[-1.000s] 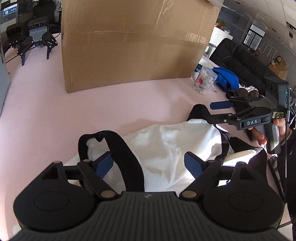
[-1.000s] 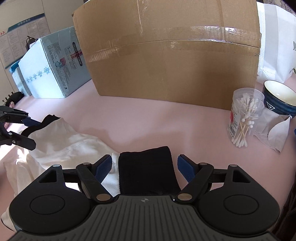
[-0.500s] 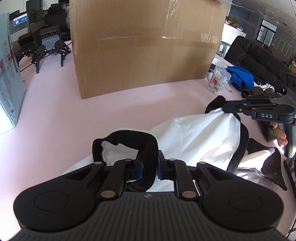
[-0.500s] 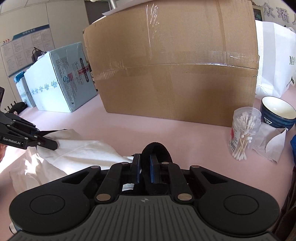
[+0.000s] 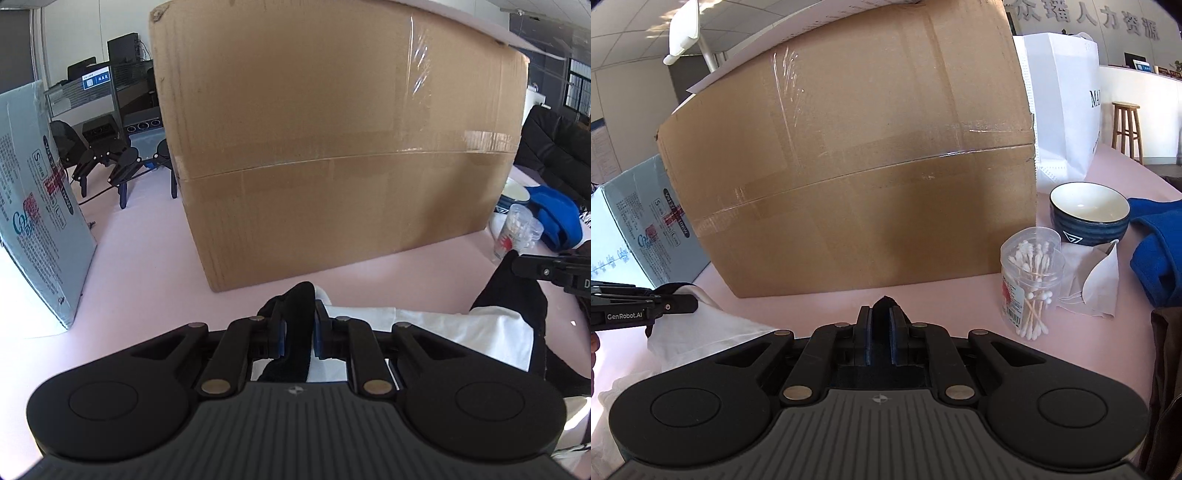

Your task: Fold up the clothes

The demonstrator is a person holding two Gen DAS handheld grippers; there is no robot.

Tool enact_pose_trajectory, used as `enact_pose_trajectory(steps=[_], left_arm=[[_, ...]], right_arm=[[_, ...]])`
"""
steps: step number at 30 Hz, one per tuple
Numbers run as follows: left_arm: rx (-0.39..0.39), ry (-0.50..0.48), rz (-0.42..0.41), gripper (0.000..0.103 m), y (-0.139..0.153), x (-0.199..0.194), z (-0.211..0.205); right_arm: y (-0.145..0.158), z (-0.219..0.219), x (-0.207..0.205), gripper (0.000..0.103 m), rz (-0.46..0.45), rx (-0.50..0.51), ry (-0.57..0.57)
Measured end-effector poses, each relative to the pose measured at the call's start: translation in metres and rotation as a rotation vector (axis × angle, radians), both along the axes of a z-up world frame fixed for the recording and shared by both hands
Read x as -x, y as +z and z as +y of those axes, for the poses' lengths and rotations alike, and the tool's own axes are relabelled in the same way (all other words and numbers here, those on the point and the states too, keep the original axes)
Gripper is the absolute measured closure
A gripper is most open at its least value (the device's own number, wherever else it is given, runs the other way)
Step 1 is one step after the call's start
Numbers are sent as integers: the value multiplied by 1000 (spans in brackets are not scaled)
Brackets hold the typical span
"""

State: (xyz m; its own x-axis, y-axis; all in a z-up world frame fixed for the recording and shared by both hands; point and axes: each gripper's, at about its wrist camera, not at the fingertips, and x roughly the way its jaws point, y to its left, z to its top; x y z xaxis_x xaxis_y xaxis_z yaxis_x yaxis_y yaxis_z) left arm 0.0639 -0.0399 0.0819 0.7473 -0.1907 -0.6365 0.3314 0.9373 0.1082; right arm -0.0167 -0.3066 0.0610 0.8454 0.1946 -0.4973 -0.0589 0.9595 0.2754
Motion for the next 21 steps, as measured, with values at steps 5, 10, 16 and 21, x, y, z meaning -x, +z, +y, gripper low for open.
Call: enact_pose_trajectory(steps=[5, 10, 16, 21], left_arm=[[-18, 120, -67, 91, -29, -26, -15], [-122, 152, -99, 90, -49, -37, -33], [-42, 229, -110, 8, -32, -32, -23], [-179, 264, -382, 6, -10, 18, 5]], right_arm=[[-11, -3, -20, 94, -1, -28, -109], [-13, 2, -32, 94, 35, 0, -150], [-18, 18, -41, 40, 135, 116, -169], [10, 29, 6, 26, -70, 221, -205]])
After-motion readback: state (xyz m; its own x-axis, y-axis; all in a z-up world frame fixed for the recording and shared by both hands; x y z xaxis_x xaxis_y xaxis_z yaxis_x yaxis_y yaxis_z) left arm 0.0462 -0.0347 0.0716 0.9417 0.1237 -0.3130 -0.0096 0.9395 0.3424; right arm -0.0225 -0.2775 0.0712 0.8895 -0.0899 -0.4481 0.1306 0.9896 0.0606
